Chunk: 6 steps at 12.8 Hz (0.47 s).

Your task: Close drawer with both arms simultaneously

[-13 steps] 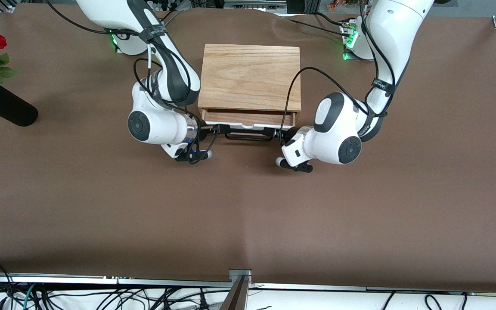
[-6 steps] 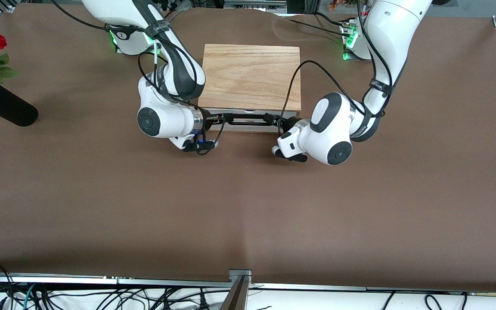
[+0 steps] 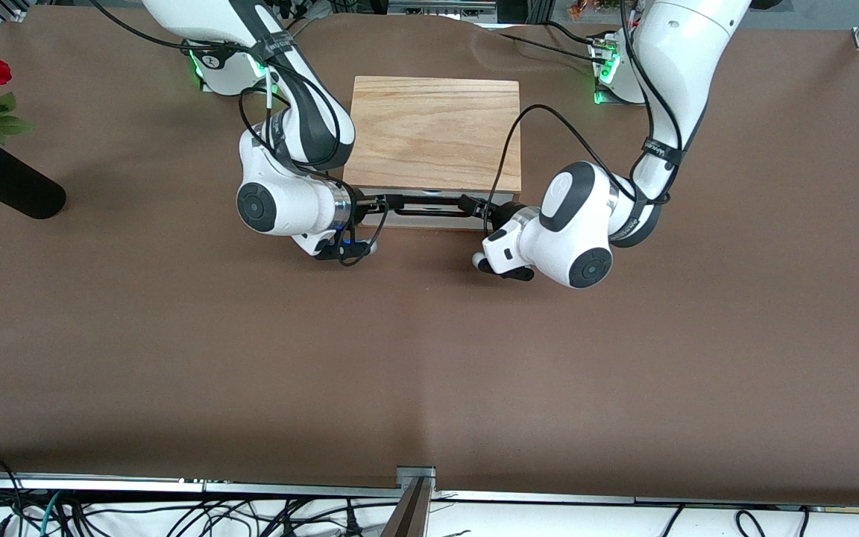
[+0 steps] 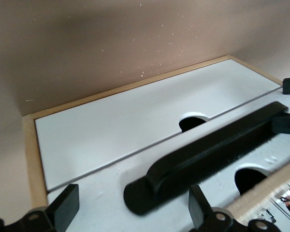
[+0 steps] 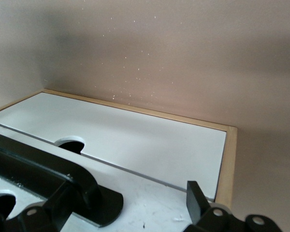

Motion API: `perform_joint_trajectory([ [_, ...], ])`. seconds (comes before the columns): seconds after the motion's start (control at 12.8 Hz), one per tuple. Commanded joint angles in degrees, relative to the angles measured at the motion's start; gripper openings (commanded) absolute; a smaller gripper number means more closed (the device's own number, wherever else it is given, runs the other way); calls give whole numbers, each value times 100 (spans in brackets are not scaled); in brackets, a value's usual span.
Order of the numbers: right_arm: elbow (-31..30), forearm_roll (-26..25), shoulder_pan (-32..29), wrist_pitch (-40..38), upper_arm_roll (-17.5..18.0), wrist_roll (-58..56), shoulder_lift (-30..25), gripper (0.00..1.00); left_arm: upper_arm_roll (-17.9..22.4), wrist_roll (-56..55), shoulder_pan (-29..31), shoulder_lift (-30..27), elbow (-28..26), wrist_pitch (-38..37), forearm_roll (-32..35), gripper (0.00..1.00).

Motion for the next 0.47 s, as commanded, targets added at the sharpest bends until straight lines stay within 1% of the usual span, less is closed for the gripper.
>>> perform_joint_trajectory([
  [0.0, 344, 67, -52, -630, -348, 60, -279, 100, 82, 15, 386, -123, 813, -737, -61, 100],
  [0.08, 757, 67, -139, -1052, -559, 113, -236, 100, 117, 7, 605, -131, 1113, -992, -35, 100],
  [0.16, 1083, 67, -305, -1430, -665, 96, -218, 100, 170, 33, 842, -201, 1307, -1134, 218, 100],
  [0.23, 1277, 58, -542, -1660, -684, 78, -209, 100, 162, 33, 1045, -454, 1440, -1275, 577, 100],
  [0.31, 1358, -12, -761, -1697, -684, 69, -218, 100, 161, 33, 1212, -579, 1484, -1346, 877, 100],
  [0.39, 1393, -143, -816, -1663, -727, 78, -288, 100, 161, 42, 1370, -754, 1485, -1355, 1236, 100],
])
